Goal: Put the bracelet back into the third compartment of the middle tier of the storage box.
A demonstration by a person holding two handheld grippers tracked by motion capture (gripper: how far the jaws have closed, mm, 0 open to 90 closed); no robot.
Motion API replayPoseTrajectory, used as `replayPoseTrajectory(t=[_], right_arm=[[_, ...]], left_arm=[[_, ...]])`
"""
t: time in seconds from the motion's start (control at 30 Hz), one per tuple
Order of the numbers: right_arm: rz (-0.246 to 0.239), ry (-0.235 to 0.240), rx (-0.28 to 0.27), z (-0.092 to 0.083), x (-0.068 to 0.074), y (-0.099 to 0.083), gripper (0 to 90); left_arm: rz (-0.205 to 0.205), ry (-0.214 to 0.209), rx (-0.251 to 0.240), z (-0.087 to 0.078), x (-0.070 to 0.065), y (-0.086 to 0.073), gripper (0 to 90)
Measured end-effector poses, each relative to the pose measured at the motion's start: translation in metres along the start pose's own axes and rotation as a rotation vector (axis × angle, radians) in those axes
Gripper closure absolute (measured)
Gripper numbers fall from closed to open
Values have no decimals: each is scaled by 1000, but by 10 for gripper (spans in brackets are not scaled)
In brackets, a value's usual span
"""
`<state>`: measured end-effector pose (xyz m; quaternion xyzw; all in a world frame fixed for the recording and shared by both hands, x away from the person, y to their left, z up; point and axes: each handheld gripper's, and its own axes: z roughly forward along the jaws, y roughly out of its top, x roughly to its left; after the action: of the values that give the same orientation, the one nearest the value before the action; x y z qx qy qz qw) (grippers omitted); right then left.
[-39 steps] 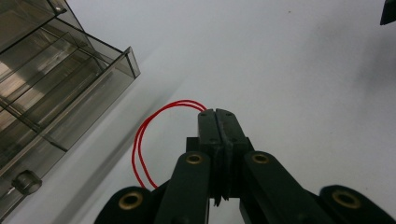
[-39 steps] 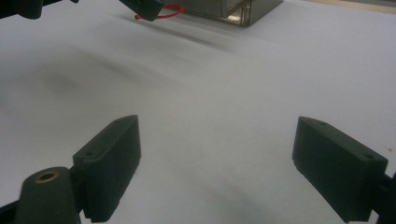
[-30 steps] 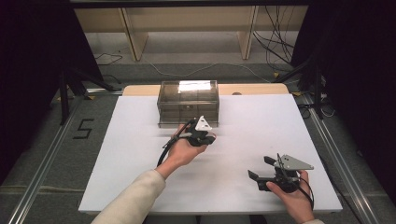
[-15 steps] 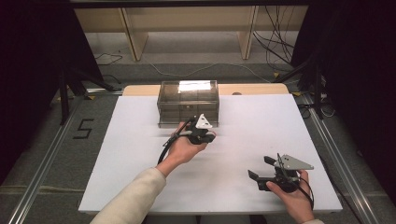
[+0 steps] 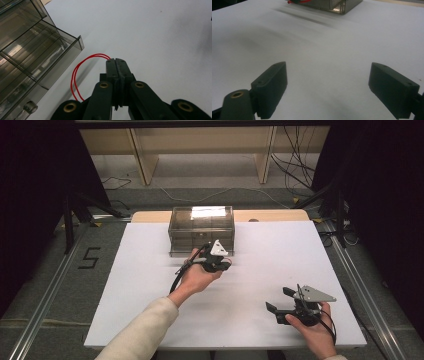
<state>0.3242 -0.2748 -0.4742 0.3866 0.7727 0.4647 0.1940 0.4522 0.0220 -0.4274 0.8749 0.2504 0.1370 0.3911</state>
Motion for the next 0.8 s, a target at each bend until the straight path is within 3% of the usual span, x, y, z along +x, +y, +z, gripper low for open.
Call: replayPoseTrajectory(t=[0.8], right_arm=[[0, 0, -1, 0, 0, 0, 165]], left_arm=[[5, 19, 3, 0, 9, 11, 900]])
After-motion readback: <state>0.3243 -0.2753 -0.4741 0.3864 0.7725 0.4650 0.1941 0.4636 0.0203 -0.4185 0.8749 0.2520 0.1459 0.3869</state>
